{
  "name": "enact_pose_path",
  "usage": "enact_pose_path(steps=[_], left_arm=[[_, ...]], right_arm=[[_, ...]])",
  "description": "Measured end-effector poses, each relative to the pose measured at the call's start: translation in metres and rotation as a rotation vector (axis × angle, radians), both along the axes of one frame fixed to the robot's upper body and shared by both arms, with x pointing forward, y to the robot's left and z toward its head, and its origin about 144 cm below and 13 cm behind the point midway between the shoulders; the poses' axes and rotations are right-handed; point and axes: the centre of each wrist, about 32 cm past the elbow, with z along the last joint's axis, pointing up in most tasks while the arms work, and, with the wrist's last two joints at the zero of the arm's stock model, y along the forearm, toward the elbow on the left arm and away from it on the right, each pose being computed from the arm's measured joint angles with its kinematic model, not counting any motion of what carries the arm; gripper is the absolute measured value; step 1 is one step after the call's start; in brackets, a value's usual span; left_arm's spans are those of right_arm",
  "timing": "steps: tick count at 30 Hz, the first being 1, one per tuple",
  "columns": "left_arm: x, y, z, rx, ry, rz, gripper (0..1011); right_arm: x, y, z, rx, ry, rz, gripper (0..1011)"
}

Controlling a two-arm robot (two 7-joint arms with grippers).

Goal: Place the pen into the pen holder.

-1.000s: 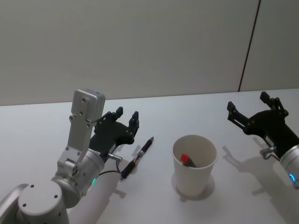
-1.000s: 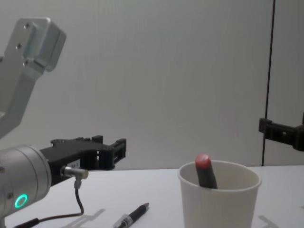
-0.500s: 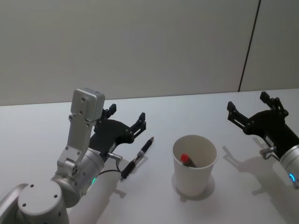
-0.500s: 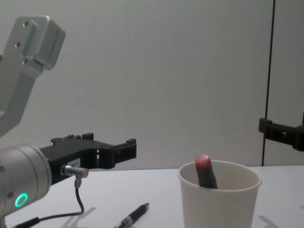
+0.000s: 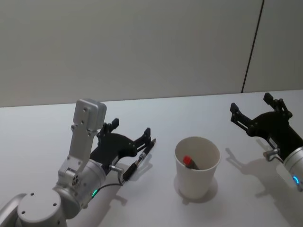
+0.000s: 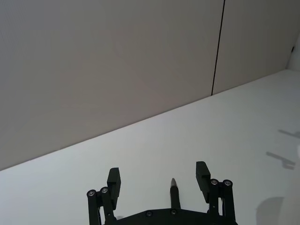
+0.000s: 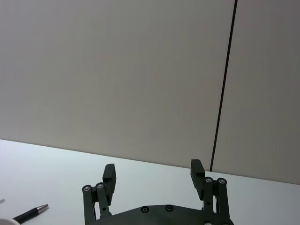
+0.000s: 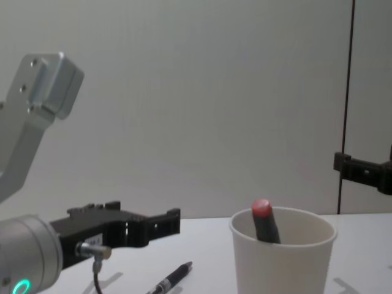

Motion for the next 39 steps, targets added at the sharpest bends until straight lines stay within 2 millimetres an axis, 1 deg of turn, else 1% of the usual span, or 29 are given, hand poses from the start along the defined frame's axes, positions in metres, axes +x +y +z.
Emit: enact_pose_path(steps=[16,29,39], left_arm=[[-0.01,0.01,-0.011,-0.001,0.076,-0.007,1001],[-0.014,0.017,-0.013,0.105,0.099,-0.067,1001],[-0.018,0.016,-0.017,0.133,0.115,-0.093,1001]], right_arm=[[0.0,0.0,0.0,0.0,0.0,0.0,1001],[0.0,0.0,0.0,0.0,0.0,0.0,1001],[0.0,0.0,0.0,0.0,0.0,0.0,1001]])
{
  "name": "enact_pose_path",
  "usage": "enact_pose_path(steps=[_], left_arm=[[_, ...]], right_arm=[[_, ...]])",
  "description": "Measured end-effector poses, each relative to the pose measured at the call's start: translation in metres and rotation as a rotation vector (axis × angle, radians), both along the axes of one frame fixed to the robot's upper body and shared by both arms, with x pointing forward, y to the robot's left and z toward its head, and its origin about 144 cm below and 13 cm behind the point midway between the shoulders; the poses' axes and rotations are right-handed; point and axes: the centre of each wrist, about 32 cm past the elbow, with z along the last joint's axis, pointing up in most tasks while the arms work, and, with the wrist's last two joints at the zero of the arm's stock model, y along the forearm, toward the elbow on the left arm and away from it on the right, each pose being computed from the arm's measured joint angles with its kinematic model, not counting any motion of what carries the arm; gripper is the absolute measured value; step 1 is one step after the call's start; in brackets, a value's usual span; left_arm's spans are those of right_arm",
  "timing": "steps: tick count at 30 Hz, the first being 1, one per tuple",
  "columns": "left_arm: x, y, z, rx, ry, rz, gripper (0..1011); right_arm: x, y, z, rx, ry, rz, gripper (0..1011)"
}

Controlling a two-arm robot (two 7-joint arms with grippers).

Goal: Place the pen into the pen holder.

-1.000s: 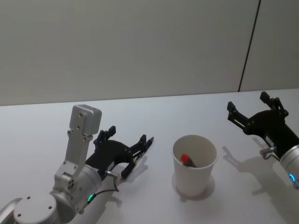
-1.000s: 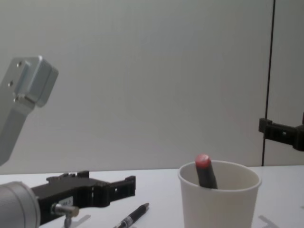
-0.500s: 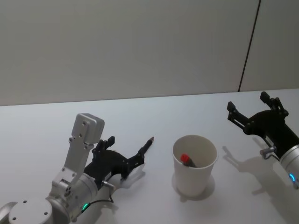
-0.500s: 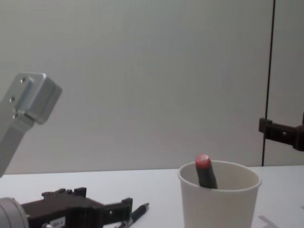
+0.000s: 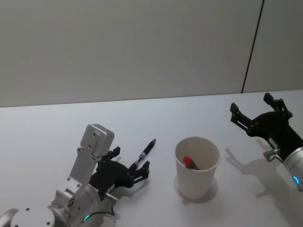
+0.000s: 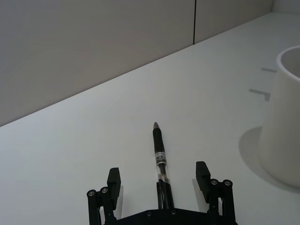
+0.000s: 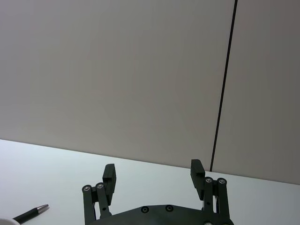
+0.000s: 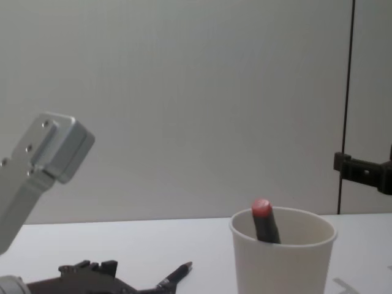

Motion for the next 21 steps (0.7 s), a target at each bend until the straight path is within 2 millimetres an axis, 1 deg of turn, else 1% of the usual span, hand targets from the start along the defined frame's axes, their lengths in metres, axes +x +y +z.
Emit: enact_pose_path(steps=[21], left_arm=[[-0.0084,-0.0037,-0.007,-0.001,0.046,-0.017,1001]], right_arm=[[0.0,0.0,0.0,0.0,0.0,0.0,1002]])
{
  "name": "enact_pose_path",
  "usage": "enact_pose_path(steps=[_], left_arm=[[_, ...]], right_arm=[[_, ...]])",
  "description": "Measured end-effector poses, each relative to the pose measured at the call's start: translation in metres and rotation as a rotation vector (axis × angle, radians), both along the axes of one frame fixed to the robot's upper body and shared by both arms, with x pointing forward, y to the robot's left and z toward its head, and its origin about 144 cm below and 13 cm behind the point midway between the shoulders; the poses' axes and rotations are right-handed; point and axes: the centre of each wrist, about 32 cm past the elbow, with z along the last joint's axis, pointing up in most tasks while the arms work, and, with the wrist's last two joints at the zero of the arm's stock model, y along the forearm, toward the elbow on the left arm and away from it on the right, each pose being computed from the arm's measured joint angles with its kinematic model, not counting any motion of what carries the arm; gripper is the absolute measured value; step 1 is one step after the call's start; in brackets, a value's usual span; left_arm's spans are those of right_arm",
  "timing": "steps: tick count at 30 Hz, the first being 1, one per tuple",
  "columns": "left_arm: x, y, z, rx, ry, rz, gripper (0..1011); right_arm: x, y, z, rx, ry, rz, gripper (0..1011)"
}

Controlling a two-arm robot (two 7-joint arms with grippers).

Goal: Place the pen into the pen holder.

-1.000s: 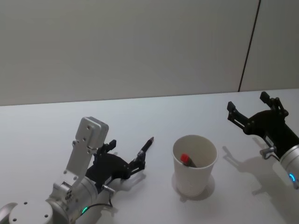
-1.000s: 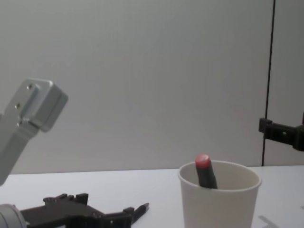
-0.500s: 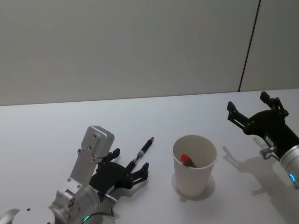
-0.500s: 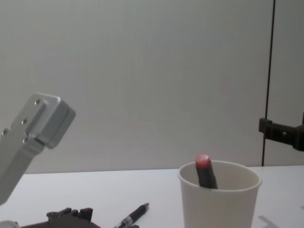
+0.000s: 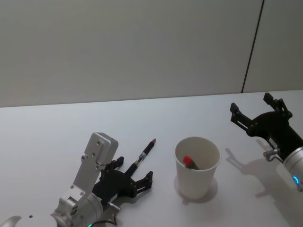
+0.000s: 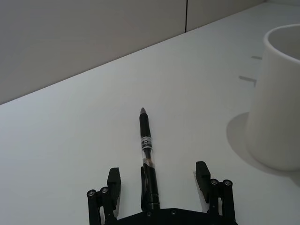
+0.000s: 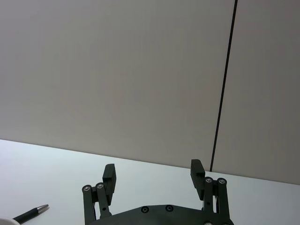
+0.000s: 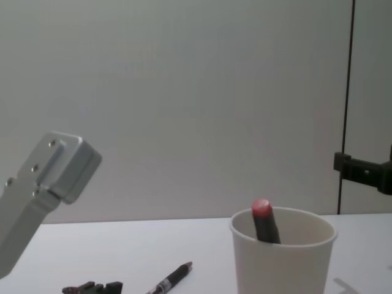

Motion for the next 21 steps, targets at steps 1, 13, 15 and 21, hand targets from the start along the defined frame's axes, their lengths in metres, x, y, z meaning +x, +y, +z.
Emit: enact_pose_path(steps=[1,13,15,21], left_arm=[[-0.0005,-0.0002,-0.0002,0.0,0.003,0.0,1001],[-0.0032,-0.0018,-0.0006,-0.009,0.026,-0.003,1001],[-0.0035,-0.002,-0.0007,-0.01,0.028,-0.003,1001],[-0.0039,-0.0021,-0.0006,-0.011,0.033,-0.002,950]], right_arm=[[0.0,0.0,0.0,0.0,0.0,0.0,1001],[0.0,0.0,0.0,0.0,0.0,0.0,1001],[0.0,0.0,0.0,0.0,0.0,0.0,1001],[0.0,0.0,0.0,0.0,0.0,0.0,1001]])
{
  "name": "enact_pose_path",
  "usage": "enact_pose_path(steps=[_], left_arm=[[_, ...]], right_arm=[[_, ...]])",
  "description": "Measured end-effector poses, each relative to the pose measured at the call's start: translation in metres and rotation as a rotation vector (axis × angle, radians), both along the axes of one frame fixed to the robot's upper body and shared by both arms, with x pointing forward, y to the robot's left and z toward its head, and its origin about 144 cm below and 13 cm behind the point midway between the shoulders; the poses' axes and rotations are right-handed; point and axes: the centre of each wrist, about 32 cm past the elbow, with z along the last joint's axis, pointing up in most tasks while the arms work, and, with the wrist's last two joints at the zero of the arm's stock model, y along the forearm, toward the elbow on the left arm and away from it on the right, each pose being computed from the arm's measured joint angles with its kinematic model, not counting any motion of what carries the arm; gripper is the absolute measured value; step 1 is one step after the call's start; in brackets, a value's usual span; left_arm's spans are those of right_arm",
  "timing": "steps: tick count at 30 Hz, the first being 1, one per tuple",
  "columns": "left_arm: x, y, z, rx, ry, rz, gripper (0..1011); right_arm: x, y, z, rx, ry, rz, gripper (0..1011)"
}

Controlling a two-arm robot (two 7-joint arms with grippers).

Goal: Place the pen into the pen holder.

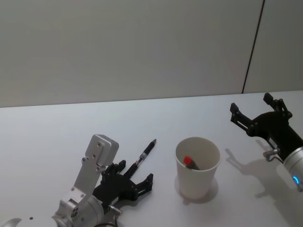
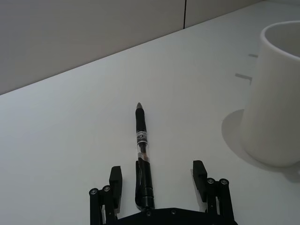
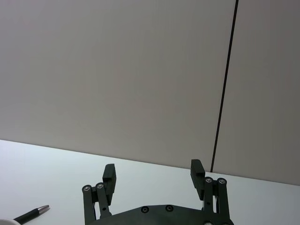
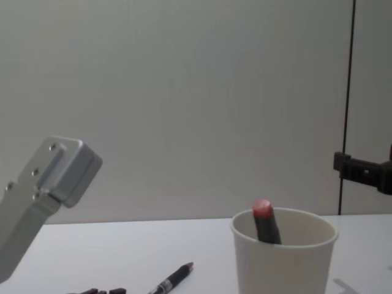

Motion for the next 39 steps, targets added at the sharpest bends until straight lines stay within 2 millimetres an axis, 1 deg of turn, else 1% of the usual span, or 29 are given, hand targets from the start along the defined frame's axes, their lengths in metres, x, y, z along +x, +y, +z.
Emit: enact_pose_path(steps=[2,5,39], left_arm=[[-0.0002,-0.0001,0.0,-0.001,0.001,0.0,895],[-0.0004,-0.0002,0.0,-0.001,0.003,0.0,846],[-0.0013,-0.0009,-0.0006,-0.003,0.013,-0.003,630]], right_arm=[[0.0,0.0,0.0,0.0,0.0,0.0,1001],[0.0,0.0,0.0,0.0,0.0,0.0,1001],[0.0,0.0,0.0,0.0,0.0,0.0,1001]])
